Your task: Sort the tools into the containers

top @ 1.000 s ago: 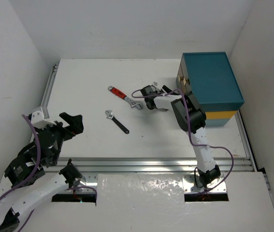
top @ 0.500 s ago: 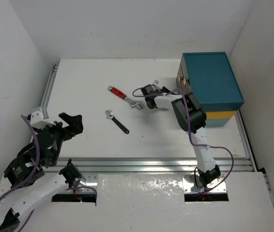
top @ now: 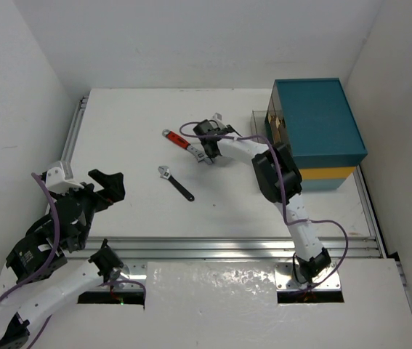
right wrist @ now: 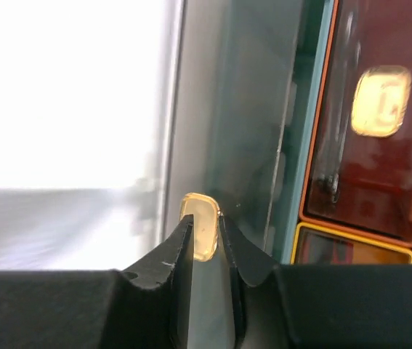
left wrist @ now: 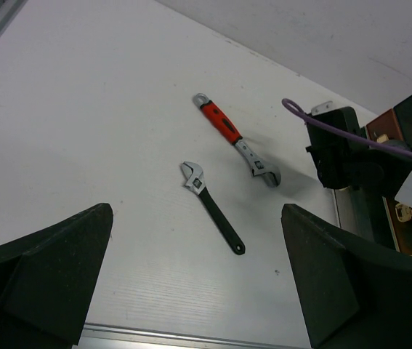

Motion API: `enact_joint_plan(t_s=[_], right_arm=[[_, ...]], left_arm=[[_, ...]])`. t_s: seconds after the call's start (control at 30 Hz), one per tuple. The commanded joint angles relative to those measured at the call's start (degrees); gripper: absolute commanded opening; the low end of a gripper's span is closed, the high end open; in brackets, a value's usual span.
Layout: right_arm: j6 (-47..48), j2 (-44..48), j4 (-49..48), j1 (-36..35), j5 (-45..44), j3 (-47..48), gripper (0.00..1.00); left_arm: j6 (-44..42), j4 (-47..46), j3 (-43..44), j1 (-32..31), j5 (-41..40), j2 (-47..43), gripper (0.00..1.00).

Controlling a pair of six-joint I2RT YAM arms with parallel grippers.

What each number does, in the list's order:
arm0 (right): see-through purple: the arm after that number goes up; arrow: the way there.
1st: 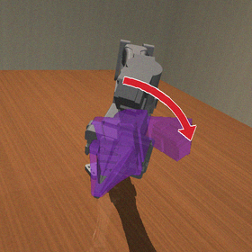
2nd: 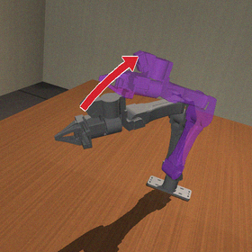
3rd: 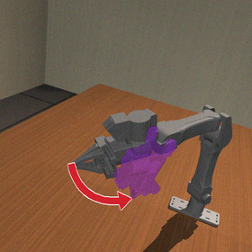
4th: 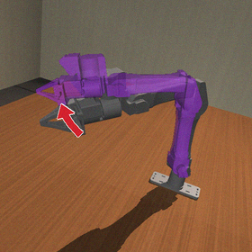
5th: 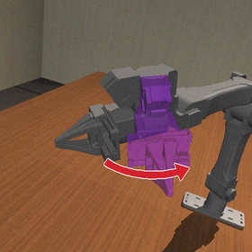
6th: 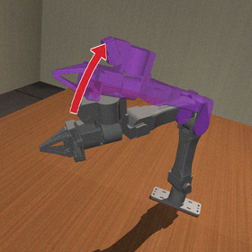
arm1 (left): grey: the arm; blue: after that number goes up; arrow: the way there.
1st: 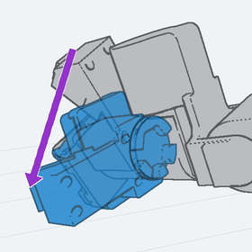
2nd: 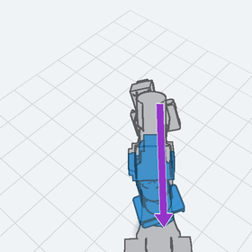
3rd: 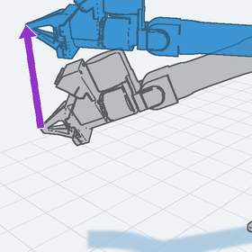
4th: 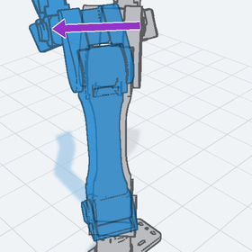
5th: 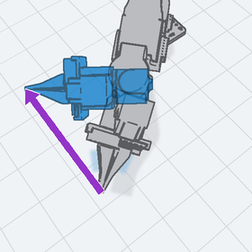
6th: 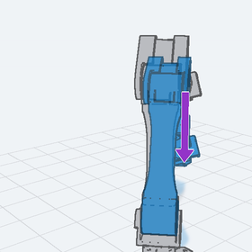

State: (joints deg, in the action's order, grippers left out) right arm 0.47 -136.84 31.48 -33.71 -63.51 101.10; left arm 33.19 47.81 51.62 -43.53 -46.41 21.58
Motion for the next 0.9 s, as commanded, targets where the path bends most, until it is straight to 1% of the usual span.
enact_joint_plan(t_s=[0.0,0.17,0.23,0.3,0.33,0.4,0.43,0.5,0.53,0.6,0.67,0.83,0.87], right_arm=[[-7.9,-1.0,7.4,-3.0,3.4,7.1,0.21],[-11.5,-1.8,10.8,-4.8,6.1,11.0,0.23],[-12.8,-2.1,12.4,-4.8,7.6,12.8,0.26],[-15.1,-1.6,14.8,-4.9,10.0,13.5,0.35],[-15.6,-0.8,14.8,-4.9,11.8,12.6,0.43],[-16.2,3.1,13.8,-4.0,15.8,10.1,0.53],[-16.6,4.3,14.0,-3.6,16.9,9.6,0.54],[-17.6,8.0,14.4,-2.1,18.8,8.1,0.60],[-18.1,9.0,15.0,-1.6,20.0,7.5,0.69],[-18.1,12.2,14.8,-0.3,21.9,5.2,0.75],[-18.9,13.9,15.1,0.8,23.7,3.8,0.78],[-19.7,18.1,14.2,5.3,28.7,-1.1,0.80],[-19.5,18.2,14.0,5.9,31.4,-1.5,0.80]], left_arm=[[-0.8,-1.9,-0.4,-0.2,0.0,-0.4,1.00],[-0.8,-1.8,-0.3,-0.2,-0.1,-0.3,1.00],[-0.7,-1.8,-0.4,-0.2,-0.3,-0.3,1.00],[-0.7,-1.8,-0.4,-0.2,-0.2,-0.6,1.00],[-0.7,-1.8,-0.3,-0.2,-0.3,-0.5,1.00],[-0.8,-1.8,-0.4,-0.2,-0.2,-0.5,1.00],[-0.7,-1.8,-0.3,-0.3,-0.2,-0.2,1.00],[-0.6,-1.7,-0.3,-0.3,-0.3,-0.1,1.00],[-0.6,-1.8,-0.4,-0.2,-0.3,-0.3,1.00],[-0.6,-1.8,-0.4,-0.2,-0.2,-0.5,1.00],[-0.6,-1.8,-0.4,-0.2,-0.3,-0.5,1.00],[-0.6,-1.8,-0.4,-0.2,-0.3,-0.4,1.00],[-0.6,-1.8,-0.3,-0.2,-0.3,-0.4,1.00]])
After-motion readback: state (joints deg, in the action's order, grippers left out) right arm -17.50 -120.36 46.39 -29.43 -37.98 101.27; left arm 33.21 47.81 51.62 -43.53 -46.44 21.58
